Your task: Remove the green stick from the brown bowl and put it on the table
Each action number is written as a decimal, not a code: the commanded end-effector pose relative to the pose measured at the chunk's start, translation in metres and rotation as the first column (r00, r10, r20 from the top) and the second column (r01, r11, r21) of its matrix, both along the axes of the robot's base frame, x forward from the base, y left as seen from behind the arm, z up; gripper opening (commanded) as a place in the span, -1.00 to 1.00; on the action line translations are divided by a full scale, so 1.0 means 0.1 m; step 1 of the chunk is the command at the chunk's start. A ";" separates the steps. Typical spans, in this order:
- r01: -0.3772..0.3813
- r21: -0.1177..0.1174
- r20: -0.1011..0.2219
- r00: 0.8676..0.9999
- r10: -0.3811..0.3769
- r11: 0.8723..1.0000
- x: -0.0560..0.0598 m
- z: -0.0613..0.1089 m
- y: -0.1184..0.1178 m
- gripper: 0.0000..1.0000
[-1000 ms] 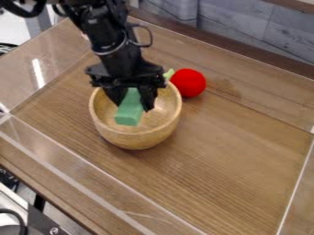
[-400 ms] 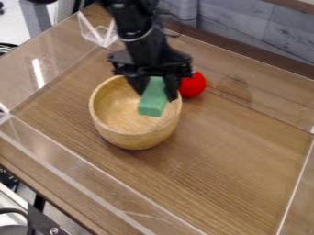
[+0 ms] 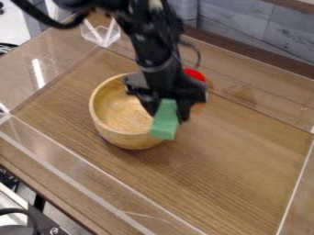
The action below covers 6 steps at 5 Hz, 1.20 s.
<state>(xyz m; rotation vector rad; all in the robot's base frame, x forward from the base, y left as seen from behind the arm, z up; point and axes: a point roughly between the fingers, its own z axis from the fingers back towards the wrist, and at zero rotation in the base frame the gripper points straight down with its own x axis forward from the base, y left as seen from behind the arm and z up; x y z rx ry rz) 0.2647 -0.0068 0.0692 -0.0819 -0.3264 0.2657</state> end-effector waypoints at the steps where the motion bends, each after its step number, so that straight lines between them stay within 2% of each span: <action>1: -0.035 0.017 0.024 0.999 0.035 0.999 -0.01 -0.10 0.07 -1.00; 3: 0.002 0.035 0.014 1.000 -0.002 0.999 0.11 -0.13 0.02 -1.00; 5: 0.048 0.041 0.011 0.999 -0.049 0.998 0.06 -0.26 -0.11 -1.00; 6: 0.032 0.045 0.003 0.999 -0.032 0.998 0.02 -0.39 -0.16 -1.00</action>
